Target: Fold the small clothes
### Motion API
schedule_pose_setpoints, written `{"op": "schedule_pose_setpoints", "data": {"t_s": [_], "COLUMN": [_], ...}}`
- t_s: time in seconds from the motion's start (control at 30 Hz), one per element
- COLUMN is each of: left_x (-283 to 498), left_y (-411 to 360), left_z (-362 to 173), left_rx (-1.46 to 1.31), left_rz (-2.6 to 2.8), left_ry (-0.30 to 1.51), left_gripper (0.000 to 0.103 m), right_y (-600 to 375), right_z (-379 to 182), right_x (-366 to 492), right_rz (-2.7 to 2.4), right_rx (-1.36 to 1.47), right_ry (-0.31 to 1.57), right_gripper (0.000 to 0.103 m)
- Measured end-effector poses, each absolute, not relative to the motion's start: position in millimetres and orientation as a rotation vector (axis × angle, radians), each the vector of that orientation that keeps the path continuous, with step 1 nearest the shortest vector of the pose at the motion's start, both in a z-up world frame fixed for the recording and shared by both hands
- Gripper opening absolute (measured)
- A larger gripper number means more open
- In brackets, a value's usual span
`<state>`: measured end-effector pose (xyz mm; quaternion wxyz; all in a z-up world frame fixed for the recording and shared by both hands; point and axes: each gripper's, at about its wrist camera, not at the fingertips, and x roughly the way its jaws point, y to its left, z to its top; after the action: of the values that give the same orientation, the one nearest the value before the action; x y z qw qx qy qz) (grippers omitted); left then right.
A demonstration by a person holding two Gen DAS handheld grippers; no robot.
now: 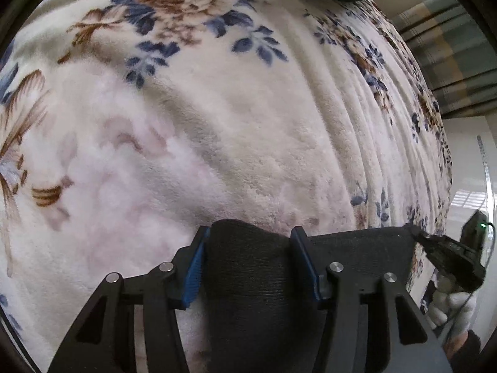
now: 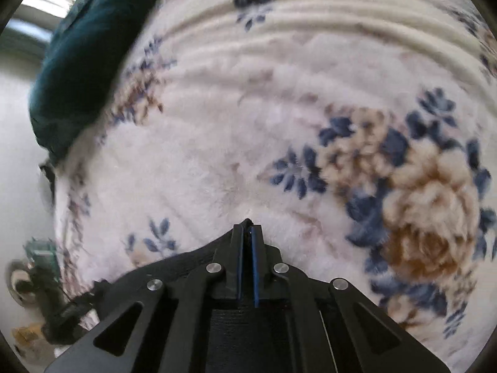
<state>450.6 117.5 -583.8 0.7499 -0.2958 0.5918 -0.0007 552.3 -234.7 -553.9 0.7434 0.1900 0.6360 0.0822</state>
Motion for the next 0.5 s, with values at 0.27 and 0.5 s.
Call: {"op": "schedule_pose_setpoints", "data": {"t_s": [0.27,0.5], "left_x": [424,328], "left_y": [131,132], "left_z": [-558,-539], "left_rx": [-0.744,-0.754], "left_rz": [-0.010,0.083], "left_ry": [1.269,1.330], "left_gripper": [0.050,0.050], "right_y": [-264,-313], "right_z": [-548,-540], "right_x": [531,404], "right_rz": [0.244,0.112], "right_rx": [0.498,0.640], "right_ry": [1.581,1.673], "right_gripper": [0.051,0.056]}}
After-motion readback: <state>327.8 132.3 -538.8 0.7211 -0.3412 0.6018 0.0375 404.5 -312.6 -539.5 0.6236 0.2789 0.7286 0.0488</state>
